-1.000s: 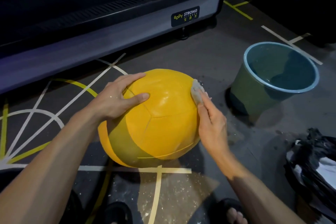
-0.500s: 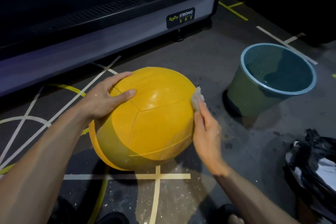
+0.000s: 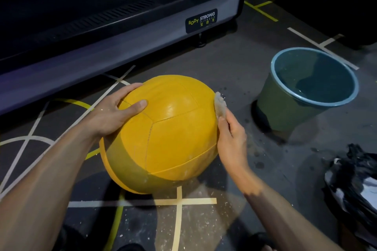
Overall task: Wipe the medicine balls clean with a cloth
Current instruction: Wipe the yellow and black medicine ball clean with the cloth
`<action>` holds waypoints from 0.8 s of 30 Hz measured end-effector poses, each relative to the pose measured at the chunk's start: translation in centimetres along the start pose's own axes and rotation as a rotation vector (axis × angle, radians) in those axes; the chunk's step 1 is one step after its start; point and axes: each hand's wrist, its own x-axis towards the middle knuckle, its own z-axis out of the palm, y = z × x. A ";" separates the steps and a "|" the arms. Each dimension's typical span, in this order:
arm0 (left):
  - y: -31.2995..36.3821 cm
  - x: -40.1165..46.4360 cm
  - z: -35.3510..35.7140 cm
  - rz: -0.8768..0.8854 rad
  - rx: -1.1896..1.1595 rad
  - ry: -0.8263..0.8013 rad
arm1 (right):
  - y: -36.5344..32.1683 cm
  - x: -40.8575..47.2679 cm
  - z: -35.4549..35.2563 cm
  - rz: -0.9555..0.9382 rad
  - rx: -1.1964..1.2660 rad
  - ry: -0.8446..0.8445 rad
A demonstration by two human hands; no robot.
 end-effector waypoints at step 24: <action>-1.4 -1.3 -0.6 -0.015 -0.093 0.051 | -2.5 -6.3 1.2 -0.314 -0.043 -0.148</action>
